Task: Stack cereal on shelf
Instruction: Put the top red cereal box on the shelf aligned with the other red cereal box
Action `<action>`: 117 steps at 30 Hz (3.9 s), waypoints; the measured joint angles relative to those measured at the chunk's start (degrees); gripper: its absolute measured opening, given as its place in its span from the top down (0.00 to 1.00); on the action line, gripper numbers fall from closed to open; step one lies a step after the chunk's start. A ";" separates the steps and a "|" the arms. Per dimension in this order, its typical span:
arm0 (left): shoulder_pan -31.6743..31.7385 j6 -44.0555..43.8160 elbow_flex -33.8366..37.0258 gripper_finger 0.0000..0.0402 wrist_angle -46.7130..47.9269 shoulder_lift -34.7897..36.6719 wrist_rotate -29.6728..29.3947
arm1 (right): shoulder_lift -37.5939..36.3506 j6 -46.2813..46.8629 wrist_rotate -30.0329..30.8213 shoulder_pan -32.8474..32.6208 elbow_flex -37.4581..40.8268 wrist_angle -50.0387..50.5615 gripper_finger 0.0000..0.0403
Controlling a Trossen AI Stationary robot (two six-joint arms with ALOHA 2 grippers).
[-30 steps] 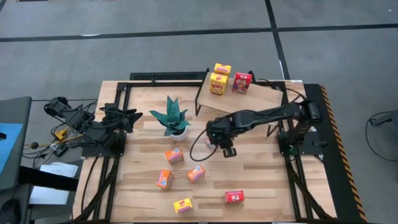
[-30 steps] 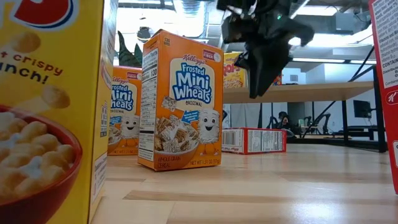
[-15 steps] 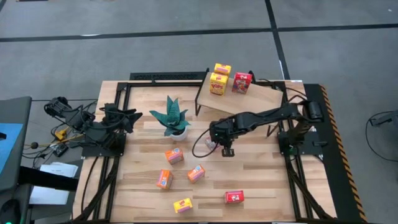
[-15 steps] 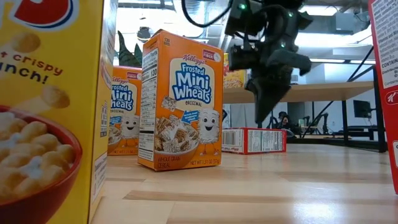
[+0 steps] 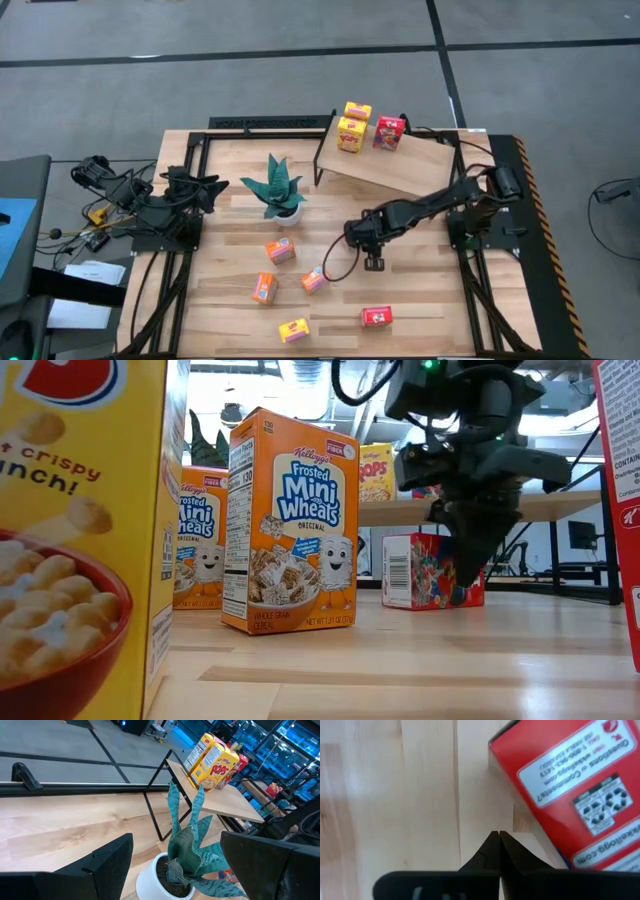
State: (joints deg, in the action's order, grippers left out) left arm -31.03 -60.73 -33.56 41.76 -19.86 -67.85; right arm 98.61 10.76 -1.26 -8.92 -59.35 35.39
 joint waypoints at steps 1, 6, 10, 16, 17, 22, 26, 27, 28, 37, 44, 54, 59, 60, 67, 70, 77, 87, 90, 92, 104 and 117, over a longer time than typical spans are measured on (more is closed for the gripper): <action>0.00 0.00 0.00 0.27 0.00 -0.01 -0.02 | 0.00 0.47 0.21 -0.28 0.00 -0.08 0.96; -0.02 0.00 0.00 0.27 -0.02 0.00 -0.07 | -1.15 2.73 0.23 -0.92 -0.02 0.88 0.90; 0.00 -0.04 0.00 0.27 -0.02 0.00 -0.07 | -6.72 2.92 -3.54 -1.68 -0.12 6.04 0.87; 0.00 -0.07 0.00 0.27 -0.02 0.00 -0.10 | -21.04 2.42 -2.26 -0.85 -0.22 12.96 0.79; 0.00 -0.02 0.00 0.27 -0.02 0.00 -0.12 | -22.90 1.48 -1.73 -0.49 -0.27 13.26 0.76; 0.00 -0.01 0.00 0.27 0.10 -0.02 -1.05 | -27.35 -7.91 -1.01 2.33 -0.31 13.78 0.53; 0.00 -0.12 0.00 0.27 0.09 -0.02 -1.56 | -25.07 -14.39 -0.98 5.17 -0.30 14.14 0.33; -0.02 -0.33 0.00 0.27 0.07 -0.02 -1.56 | -24.08 -15.46 -1.00 5.94 -0.24 14.72 0.28; 0.00 -0.54 0.00 0.27 0.07 0.00 -1.60 | -22.73 -16.42 -1.00 6.64 -0.24 14.91 0.25; 0.00 -0.61 0.00 0.27 0.04 -0.02 -1.63 | -11.90 -25.86 0.37 12.51 -0.24 12.91 0.18; -0.02 -1.02 0.00 0.27 0.38 -0.01 -1.62 | -9.44 -31.86 0.85 13.93 -0.42 13.57 0.19; 0.00 -1.46 0.00 0.27 1.39 -0.02 -1.69 | -8.19 -35.45 -0.55 12.99 -0.50 10.13 0.21; 0.00 -1.46 0.00 0.27 1.40 0.00 -1.85 | -6.05 -35.11 -3.11 11.76 -0.13 9.43 0.22; 0.00 -1.46 0.00 0.27 1.40 0.00 -1.87 | -5.34 -35.02 -3.40 11.43 0.08 9.77 0.22; 0.00 -1.41 0.00 0.27 1.44 -0.02 -1.89 | -4.22 -32.80 -2.44 9.75 -0.01 11.38 0.25; 0.00 -1.46 0.00 0.27 1.42 0.00 -1.91 | -4.45 -31.43 -2.35 9.37 -0.18 10.62 0.28; 0.02 -1.44 0.00 0.27 1.42 -0.01 -1.97 | -4.92 -27.89 -1.94 8.51 -0.22 10.65 0.36; 0.02 -1.44 0.00 0.27 1.44 0.00 -1.89 | -4.92 -24.66 -1.84 6.89 -0.62 11.55 0.64; 0.02 -1.44 0.00 0.27 1.43 -0.01 -1.87 | -4.92 -24.24 -1.86 6.15 -3.06 13.43 0.69; 0.03 -1.44 0.00 0.27 1.44 0.00 -1.87 | -4.92 -24.19 -1.83 5.83 -5.09 15.00 0.70; 0.04 -1.03 0.00 0.27 1.43 -0.01 -1.84 | -4.92 -22.69 9.22 6.42 -27.45 46.26 0.67; 0.04 -1.31 0.00 0.27 1.40 -0.01 -1.85 | -5.01 -28.34 35.37 6.91 -41.83 54.82 0.65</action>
State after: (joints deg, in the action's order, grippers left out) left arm -30.98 -62.04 -33.56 43.16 -19.87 -69.69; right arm 93.59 -17.58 34.11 -2.01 -101.19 90.20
